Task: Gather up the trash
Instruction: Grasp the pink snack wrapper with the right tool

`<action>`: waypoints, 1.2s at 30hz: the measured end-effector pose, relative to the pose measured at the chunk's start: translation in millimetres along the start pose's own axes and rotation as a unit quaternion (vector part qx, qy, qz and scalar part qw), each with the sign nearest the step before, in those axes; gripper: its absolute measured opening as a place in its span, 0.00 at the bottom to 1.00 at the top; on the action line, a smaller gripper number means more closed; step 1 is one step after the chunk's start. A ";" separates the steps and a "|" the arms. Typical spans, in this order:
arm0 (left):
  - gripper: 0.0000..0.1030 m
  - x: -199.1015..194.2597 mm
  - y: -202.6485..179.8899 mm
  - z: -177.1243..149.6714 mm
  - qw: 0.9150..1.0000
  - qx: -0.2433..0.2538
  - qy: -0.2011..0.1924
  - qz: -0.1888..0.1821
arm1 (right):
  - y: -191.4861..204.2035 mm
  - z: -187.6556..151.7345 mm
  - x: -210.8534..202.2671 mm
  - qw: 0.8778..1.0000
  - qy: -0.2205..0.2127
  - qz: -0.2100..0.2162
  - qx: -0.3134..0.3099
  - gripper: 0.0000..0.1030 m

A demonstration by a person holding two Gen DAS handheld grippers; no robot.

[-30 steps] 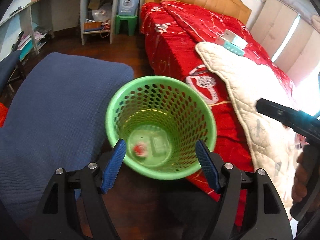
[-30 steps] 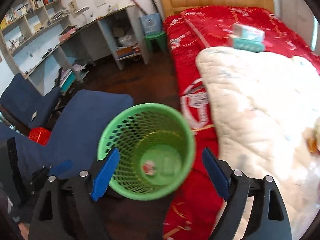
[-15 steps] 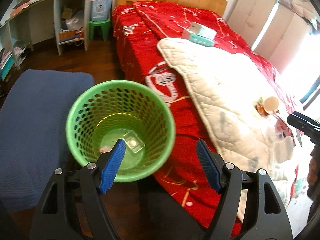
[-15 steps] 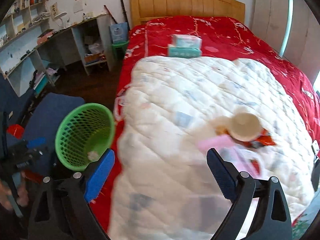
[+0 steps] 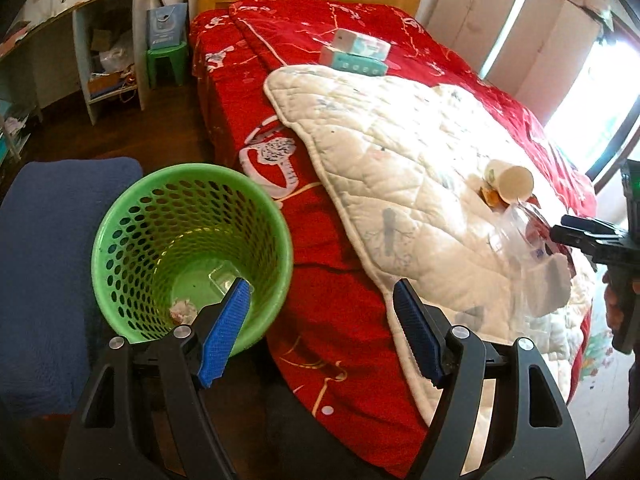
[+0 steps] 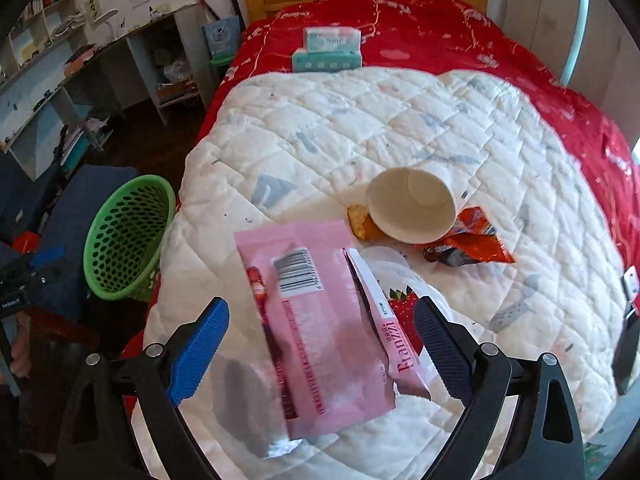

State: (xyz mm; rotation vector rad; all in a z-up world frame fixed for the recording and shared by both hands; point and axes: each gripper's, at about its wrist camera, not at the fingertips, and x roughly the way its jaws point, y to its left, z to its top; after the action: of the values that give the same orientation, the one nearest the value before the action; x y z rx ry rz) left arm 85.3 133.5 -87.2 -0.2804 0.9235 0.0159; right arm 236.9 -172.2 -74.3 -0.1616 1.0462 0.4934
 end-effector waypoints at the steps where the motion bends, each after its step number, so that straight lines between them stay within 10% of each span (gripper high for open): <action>1: 0.71 1.1 -2.3 0.0 1.000 0.001 0.001 0.001 | -4.0 0.1 2.4 1.000 0.004 0.008 0.007 0.88; 14: 0.71 8.3 -34.7 -0.5 0.999 0.031 0.011 -0.013 | -20.5 -0.4 14.8 0.998 0.027 0.056 0.025 0.88; 25: 0.71 8.9 -73.0 -3.7 0.997 0.067 0.014 -0.041 | -4.5 -6.1 14.3 0.999 0.036 0.030 -0.015 0.55; 36: 0.77 14.3 -127.3 -11.0 0.989 0.110 0.019 -0.100 | -18.0 -13.9 -28.7 0.998 -0.020 0.050 0.031 0.49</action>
State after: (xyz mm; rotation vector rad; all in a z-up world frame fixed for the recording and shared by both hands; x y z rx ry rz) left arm 102.3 6.6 -75.3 -0.1682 0.9222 -0.2761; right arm 222.7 -202.1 -58.4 -0.0449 1.0323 0.5517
